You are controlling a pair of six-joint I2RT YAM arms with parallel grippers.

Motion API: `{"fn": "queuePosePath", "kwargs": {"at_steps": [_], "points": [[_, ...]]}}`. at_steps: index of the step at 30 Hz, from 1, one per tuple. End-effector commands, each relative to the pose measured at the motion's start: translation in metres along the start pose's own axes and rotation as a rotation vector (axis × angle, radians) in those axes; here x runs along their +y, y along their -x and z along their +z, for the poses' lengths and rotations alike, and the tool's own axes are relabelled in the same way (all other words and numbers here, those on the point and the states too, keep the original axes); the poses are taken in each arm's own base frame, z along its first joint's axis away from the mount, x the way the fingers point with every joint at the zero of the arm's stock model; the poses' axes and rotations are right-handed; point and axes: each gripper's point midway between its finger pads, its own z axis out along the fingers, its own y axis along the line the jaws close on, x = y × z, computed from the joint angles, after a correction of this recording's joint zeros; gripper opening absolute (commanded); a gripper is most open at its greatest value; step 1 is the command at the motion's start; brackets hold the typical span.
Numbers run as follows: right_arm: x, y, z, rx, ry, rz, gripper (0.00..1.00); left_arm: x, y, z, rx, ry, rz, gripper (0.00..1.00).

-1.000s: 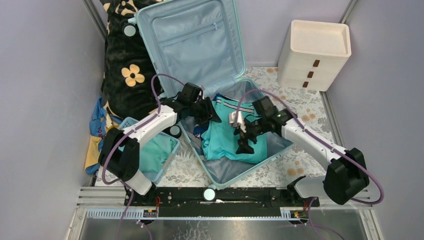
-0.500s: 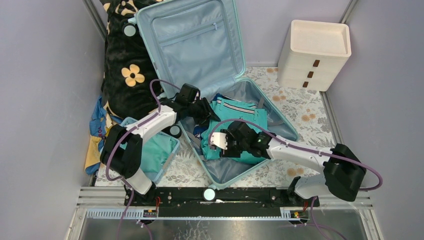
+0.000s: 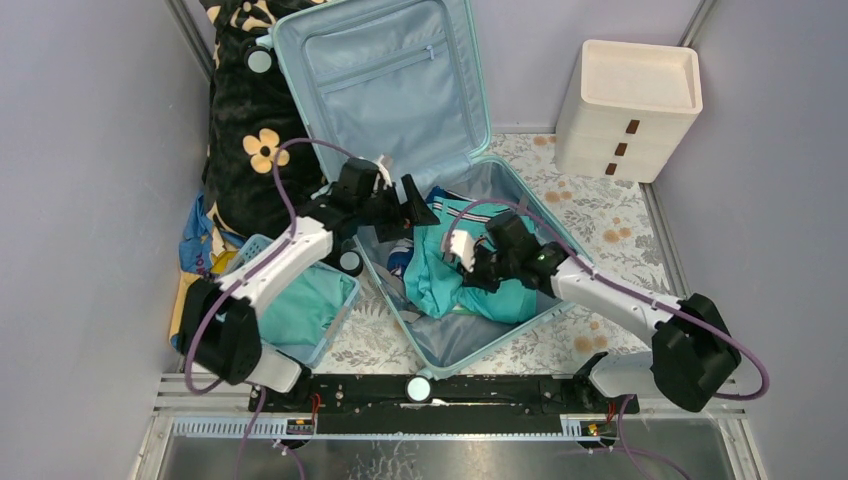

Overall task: Open, take out, and arrange the luggage
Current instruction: Pick up the clothes from the luggage.

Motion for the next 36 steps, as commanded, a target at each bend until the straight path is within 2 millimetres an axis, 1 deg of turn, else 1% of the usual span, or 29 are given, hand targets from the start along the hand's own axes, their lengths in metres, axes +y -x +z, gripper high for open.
{"fn": "queuePosePath", "kwargs": {"at_steps": [1,4,7,9,10,14,18,20,22,26,30,32,33,35,36], "points": [[-0.001,0.018,-0.030,-0.122,0.118,0.150,0.03,-0.021,0.025,-0.039,-0.138,-0.053,0.172,0.96],[-0.003,0.022,-0.038,-0.172,0.178,0.214,0.03,-0.021,0.011,-0.042,-0.078,-0.107,0.100,0.99],[-0.013,0.028,-0.050,-0.249,0.221,0.304,0.02,-0.017,-0.004,-0.044,-0.042,-0.131,0.037,0.99],[-0.019,0.027,-0.056,-0.275,0.228,0.341,0.02,-0.014,-0.013,-0.045,-0.020,-0.138,-0.001,0.99],[-0.021,0.024,-0.058,-0.277,0.219,0.350,0.02,-0.009,-0.019,-0.043,-0.004,-0.133,-0.028,0.99],[-0.024,0.020,-0.060,-0.279,0.208,0.355,0.02,-0.004,-0.033,-0.037,0.024,-0.176,-0.133,0.99],[-0.025,0.019,-0.059,-0.277,0.205,0.350,0.02,-0.013,-0.036,-0.029,0.032,-0.255,-0.188,0.99],[-0.024,0.017,-0.058,-0.272,0.204,0.348,0.02,-0.024,-0.033,-0.026,0.025,-0.284,-0.182,0.99],[-0.024,0.015,-0.058,-0.268,0.200,0.342,0.02,-0.031,-0.032,-0.022,0.019,-0.291,-0.190,0.99],[-0.022,0.015,-0.058,-0.270,0.205,0.327,0.02,-0.035,-0.028,-0.011,-0.005,-0.307,-0.253,0.99],[-0.018,0.014,-0.059,-0.275,0.223,0.314,0.02,-0.033,-0.031,0.009,0.009,-0.295,-0.306,0.98],[-0.015,0.015,-0.059,-0.283,0.238,0.306,0.03,-0.037,-0.031,0.021,0.021,-0.301,-0.323,0.96],[-0.013,0.015,-0.059,-0.285,0.247,0.300,0.03,-0.039,-0.030,0.026,0.026,-0.306,-0.327,0.92],[-0.009,0.015,-0.059,-0.286,0.267,0.291,0.03,-0.045,-0.030,0.033,0.036,-0.312,-0.320,0.76],[-0.007,0.014,-0.059,-0.285,0.275,0.284,0.03,-0.048,-0.029,0.035,0.039,-0.315,-0.313,0.71]]}}
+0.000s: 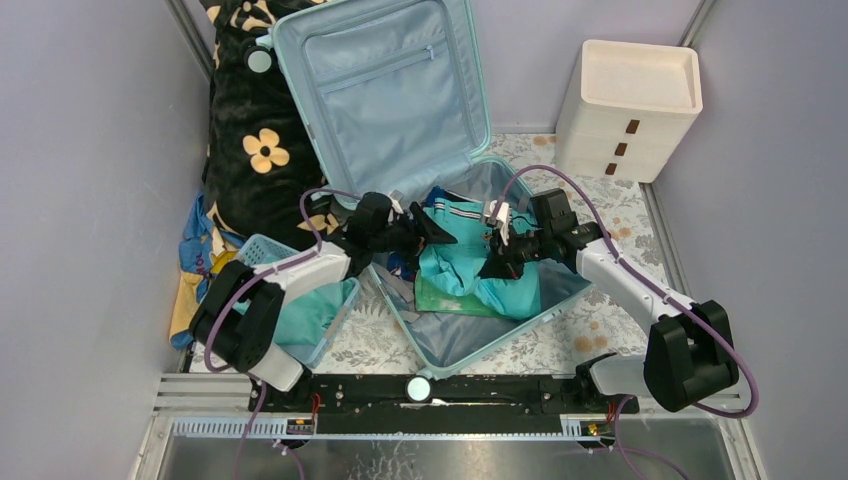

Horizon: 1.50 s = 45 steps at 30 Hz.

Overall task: Open, take out, and arrange the luggage
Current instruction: Pick up the clothes from the luggage.

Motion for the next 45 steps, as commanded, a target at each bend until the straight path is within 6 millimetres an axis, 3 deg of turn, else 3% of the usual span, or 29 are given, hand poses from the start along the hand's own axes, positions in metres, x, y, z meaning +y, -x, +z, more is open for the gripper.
{"fn": "queuePosePath", "kwargs": {"at_steps": [1,2,5,6,8,10,11,13,16,22,31,35,40,45], "points": [[0.012,0.007,-0.004,-0.024,0.063,-0.045,0.03,-0.039,0.007,0.014,-0.019,-0.103,0.049,0.64],[0.014,0.006,-0.005,-0.022,0.069,-0.055,0.03,-0.038,0.008,0.015,-0.020,-0.097,0.061,0.56],[0.020,0.005,-0.006,-0.020,0.098,-0.086,0.09,-0.036,0.009,0.015,-0.024,-0.069,0.149,0.19],[0.023,0.006,-0.007,-0.018,0.114,-0.090,0.19,-0.036,0.009,0.014,-0.021,-0.063,0.211,0.08],[0.031,0.007,-0.011,-0.010,0.152,-0.106,0.43,-0.034,0.007,0.010,-0.013,-0.021,0.351,0.00],[0.039,0.014,-0.019,0.005,0.190,-0.142,0.64,-0.025,0.007,-0.001,-0.002,0.053,0.464,0.00],[0.043,0.017,-0.024,0.008,0.205,-0.148,0.70,-0.018,0.007,-0.008,-0.002,0.098,0.515,0.00],[0.048,0.026,-0.032,0.001,0.212,-0.172,0.78,-0.006,0.005,-0.025,0.014,0.184,0.593,0.00],[0.045,0.038,-0.044,-0.016,0.155,-0.211,0.84,-0.005,0.005,-0.051,0.008,0.239,0.722,0.00],[0.034,0.033,-0.049,-0.026,0.108,-0.166,0.85,-0.009,0.009,-0.099,0.037,0.399,0.889,0.00],[0.023,0.023,-0.045,-0.013,0.077,-0.140,0.85,-0.008,0.011,-0.171,0.039,0.637,0.966,0.00],[0.019,0.017,-0.042,0.004,0.077,-0.129,0.85,-0.006,0.015,-0.213,-0.003,0.774,0.984,0.00],[0.016,0.012,-0.039,0.014,0.085,-0.108,0.85,-0.028,0.015,-0.250,-0.115,0.746,1.101,0.00],[0.015,0.011,-0.040,0.009,0.083,-0.104,0.85,-0.029,0.022,-0.282,-0.166,0.809,1.250,0.00]]}}
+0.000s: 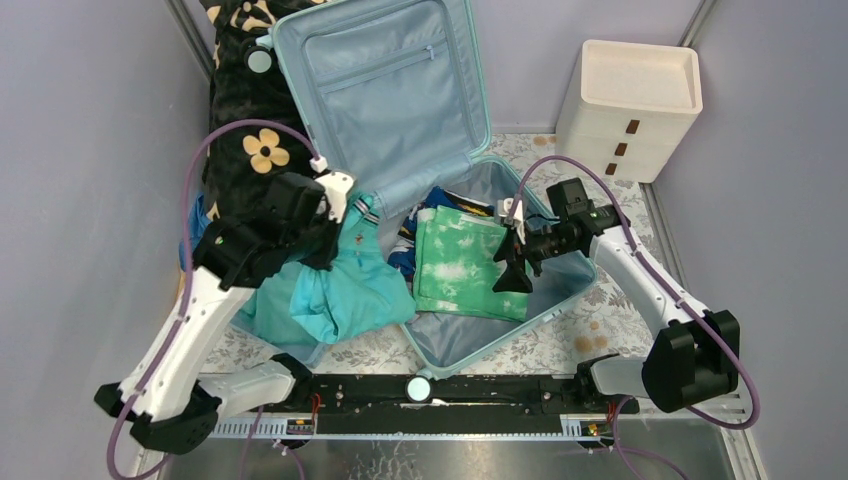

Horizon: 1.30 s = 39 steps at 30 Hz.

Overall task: Open, take out, and arrange the luggage
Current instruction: Pick up the clothes from the luggage, then place the clothes in the bin.

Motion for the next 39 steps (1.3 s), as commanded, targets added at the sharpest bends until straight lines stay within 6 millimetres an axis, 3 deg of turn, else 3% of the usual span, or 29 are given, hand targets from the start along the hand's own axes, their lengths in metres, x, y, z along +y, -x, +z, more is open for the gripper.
{"fn": "queuePosePath", "kwargs": {"at_steps": [1,10,17,31,39], "points": [[-0.005,0.002,-0.002,-0.017,-0.011,-0.012,0.85,0.040,-0.005,-0.027,-0.023,0.166,0.170,0.00],[-0.006,0.002,-0.006,-0.030,-0.021,-0.011,0.86,0.069,-0.061,-0.005,0.242,0.248,0.354,0.00],[-0.005,0.002,-0.005,-0.041,-0.002,0.000,0.86,0.084,-0.059,-0.019,0.230,0.309,0.353,0.00],[0.001,0.002,-0.003,-0.057,0.037,0.009,0.86,0.112,-0.099,-0.033,0.345,0.413,0.515,0.00],[0.005,0.003,-0.002,-0.067,0.060,0.016,0.85,0.129,-0.096,-0.042,0.332,0.482,0.586,0.02]]}}
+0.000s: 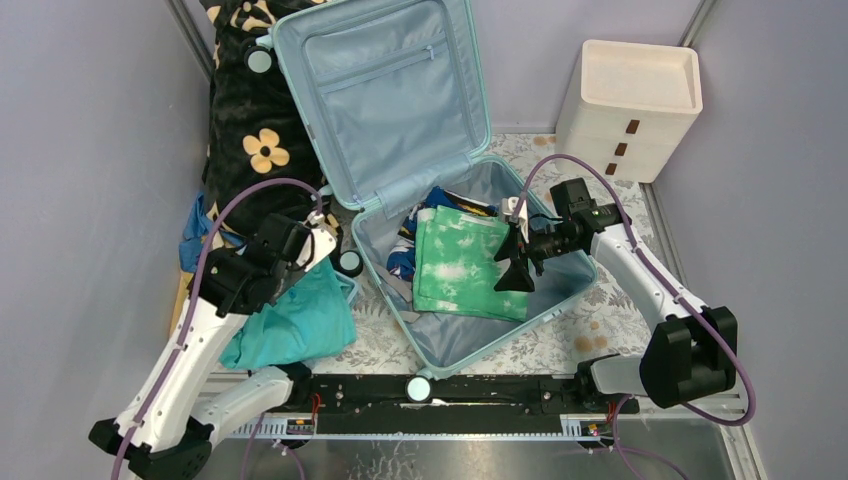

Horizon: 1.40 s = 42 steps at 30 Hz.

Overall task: Open, take out, and arrange the luggage
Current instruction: Place the clothes in the bin.

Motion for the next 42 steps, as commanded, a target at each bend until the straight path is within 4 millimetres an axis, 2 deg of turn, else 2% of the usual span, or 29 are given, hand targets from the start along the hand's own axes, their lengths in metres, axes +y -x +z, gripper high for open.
{"fn": "queuePosePath", "kwargs": {"at_steps": [1,4,9,15,19,23,24,25,26,28,29,31,32,34,37,42], "points": [[0.008,0.004,0.001,-0.035,0.048,0.010,0.86,0.028,-0.006,0.000,0.008,0.126,0.071,0.03],[0.011,0.005,0.001,-0.042,0.063,0.012,0.85,0.034,0.003,0.018,-0.009,0.125,0.066,0.04],[0.013,0.006,0.001,-0.051,0.067,0.006,0.85,0.041,-0.002,0.052,0.057,0.140,0.075,0.05],[0.016,0.007,0.001,-0.058,0.078,0.008,0.86,0.051,0.004,0.074,0.082,0.167,0.080,0.10],[0.019,0.009,0.000,-0.064,0.085,0.001,0.86,0.050,0.008,0.089,0.092,0.147,0.065,0.12],[0.022,0.012,-0.001,-0.074,0.089,-0.010,0.85,0.044,-0.001,0.100,0.129,0.128,0.055,0.21],[0.022,0.013,-0.002,-0.076,0.090,-0.011,0.86,0.044,-0.004,0.102,0.139,0.136,0.041,0.27],[0.023,0.013,-0.002,-0.077,0.092,-0.013,0.86,0.046,-0.008,0.103,0.153,0.156,0.026,0.40],[0.024,0.013,-0.002,-0.080,0.095,-0.016,0.86,0.048,-0.011,0.106,0.164,0.181,0.009,0.47],[0.026,0.014,-0.003,-0.083,0.101,-0.019,0.86,0.049,-0.014,0.110,0.176,0.201,-0.012,0.56],[0.027,0.015,-0.003,-0.086,0.104,-0.022,0.86,0.053,-0.014,0.111,0.178,0.229,-0.036,0.63],[0.028,0.016,-0.004,-0.087,0.106,-0.027,0.86,0.073,-0.012,0.107,0.183,0.350,-0.132,0.84],[0.029,0.016,-0.004,-0.087,0.106,-0.028,0.86,0.083,-0.011,0.102,0.184,0.399,-0.174,0.91],[0.029,0.017,-0.004,-0.088,0.104,-0.031,0.86,0.100,-0.003,0.089,0.165,0.461,-0.252,0.98],[0.029,0.017,-0.005,-0.087,0.102,-0.034,0.86,0.117,0.009,0.071,0.128,0.499,-0.341,0.99],[0.027,0.015,-0.004,-0.080,0.096,-0.032,0.86,0.115,0.043,0.040,-0.039,0.373,-0.548,0.90]]}}
